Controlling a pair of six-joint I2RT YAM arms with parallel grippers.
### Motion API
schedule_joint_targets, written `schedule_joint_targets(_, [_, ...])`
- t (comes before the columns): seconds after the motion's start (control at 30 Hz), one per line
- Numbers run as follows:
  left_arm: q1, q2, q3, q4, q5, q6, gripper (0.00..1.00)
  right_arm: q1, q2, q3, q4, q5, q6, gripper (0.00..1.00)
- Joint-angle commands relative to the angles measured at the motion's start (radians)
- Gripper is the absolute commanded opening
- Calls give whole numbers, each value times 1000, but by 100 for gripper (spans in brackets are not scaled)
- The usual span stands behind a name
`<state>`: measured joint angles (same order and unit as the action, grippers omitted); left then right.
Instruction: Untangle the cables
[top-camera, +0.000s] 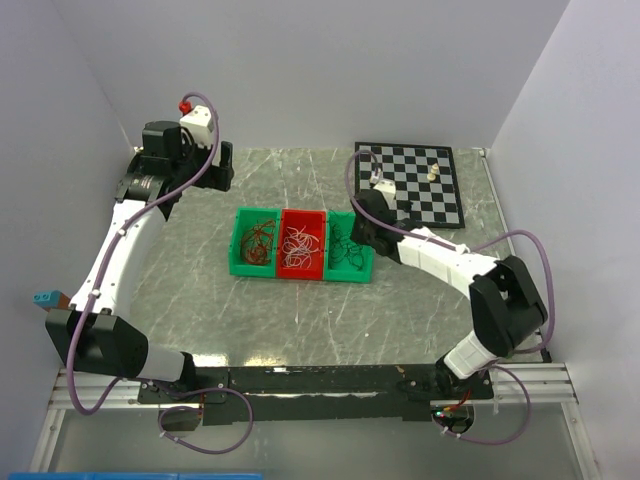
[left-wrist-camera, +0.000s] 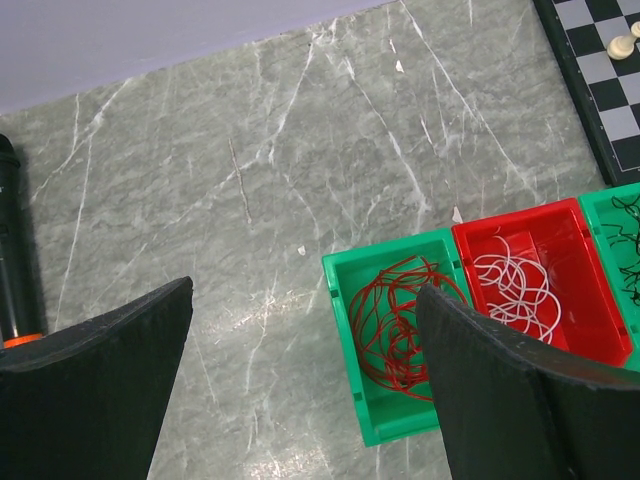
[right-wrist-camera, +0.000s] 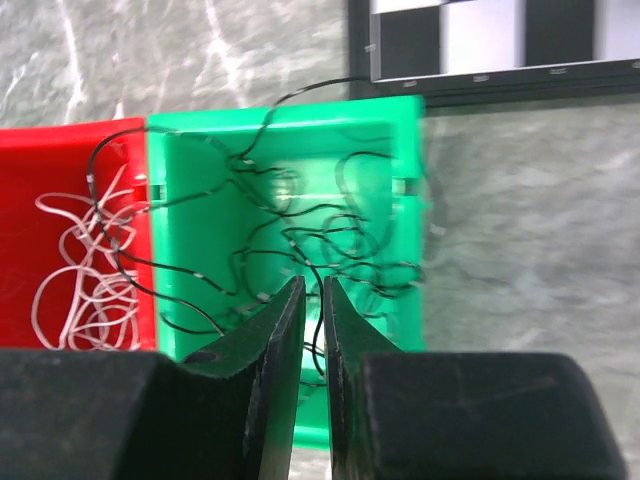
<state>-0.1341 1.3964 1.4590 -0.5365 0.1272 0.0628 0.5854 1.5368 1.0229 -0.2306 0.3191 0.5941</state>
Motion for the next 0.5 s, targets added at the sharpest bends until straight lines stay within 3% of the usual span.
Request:
schedule_joint_targets(0.0, [7,-39,-3,29,0,-12,97,34,91,75,-3,-51,27,20])
schedule_joint_targets(0.13, [8,-37,-3,30,-5,-8,97,74,183,126,-71,-64,56,20])
schedule_joint_targets(0.3, [10,-33,-11,36,2,-12,97,74,186,92,-90,-86,99,19])
schedule_joint_targets(0.47, [10,-27,-17,40,3,-21,97,71,119,86,-99,-95,87,29])
